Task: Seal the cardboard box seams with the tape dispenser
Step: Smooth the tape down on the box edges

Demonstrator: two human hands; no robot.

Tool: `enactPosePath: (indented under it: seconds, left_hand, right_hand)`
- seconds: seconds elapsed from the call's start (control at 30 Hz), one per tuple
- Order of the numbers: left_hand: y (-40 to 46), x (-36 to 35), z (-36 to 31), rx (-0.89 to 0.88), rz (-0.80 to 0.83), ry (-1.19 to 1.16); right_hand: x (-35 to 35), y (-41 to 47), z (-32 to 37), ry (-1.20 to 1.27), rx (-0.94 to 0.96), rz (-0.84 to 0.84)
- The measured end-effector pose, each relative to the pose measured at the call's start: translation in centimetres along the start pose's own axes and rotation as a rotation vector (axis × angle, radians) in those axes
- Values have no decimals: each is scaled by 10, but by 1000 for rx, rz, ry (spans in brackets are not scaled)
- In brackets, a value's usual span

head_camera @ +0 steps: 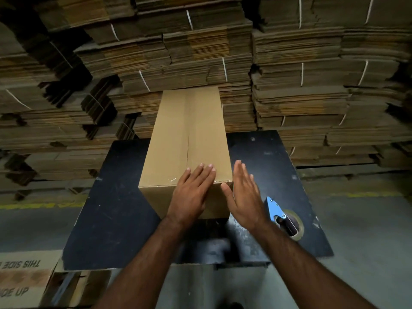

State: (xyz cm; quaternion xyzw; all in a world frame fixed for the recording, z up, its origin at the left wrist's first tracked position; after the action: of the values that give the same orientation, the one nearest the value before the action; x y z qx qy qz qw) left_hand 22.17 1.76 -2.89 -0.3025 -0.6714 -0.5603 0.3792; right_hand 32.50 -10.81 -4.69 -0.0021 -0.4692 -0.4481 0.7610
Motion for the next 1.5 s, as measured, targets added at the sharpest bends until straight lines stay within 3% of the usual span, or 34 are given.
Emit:
enactPosePath:
  seconds: [0.13,0.33,0.43,0.8,0.87,1.0,1.13,1.3,1.5]
  left_hand:
    - [3,-4,-9,7,-42,-100]
    - [7,-8,-4,-9,-18,-157]
    - [9,-8,-1,12,-1,-167]
    - [12,-1,-6,34,28,-147]
    - [10,1,-13,24,13,-121]
    - [16,3,-12,62,-1,-134]
    - [16,2,-10,63,20,-163]
    - [18,-2,-11,84,37,-159]
    - [16,4,-8,102,89,-167]
  right_hand:
    - [10,-21,29,236,-232,-195]
    - [-19,-2,32,548,-591,-97]
    - [-28,9,24,690,-676,-124]
    - [-14,-13,-21,140,-192,39]
    - [-5,-25,-24,204,-262,3]
    - [10,-31,13,442,-393,-234]
    - [13,-20,19,254,-304,-402]
    - [12,-5,2,60,-83,-413]
    - [-1,-8,-2,111,-132,-310]
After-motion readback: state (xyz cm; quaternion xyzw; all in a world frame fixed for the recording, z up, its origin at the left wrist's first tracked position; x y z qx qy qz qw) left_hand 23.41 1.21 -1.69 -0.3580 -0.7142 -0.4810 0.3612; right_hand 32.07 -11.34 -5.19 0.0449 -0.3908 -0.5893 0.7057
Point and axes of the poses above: each hand's wrist, its own y-axis towards the middle knuckle, its own x-axis out of the back of the hand, z = x × y, the point moved 4 cm from there along y, towards the middle knuckle, and after that the axes turned 10 degrees about -z, right-handed, at the moved point
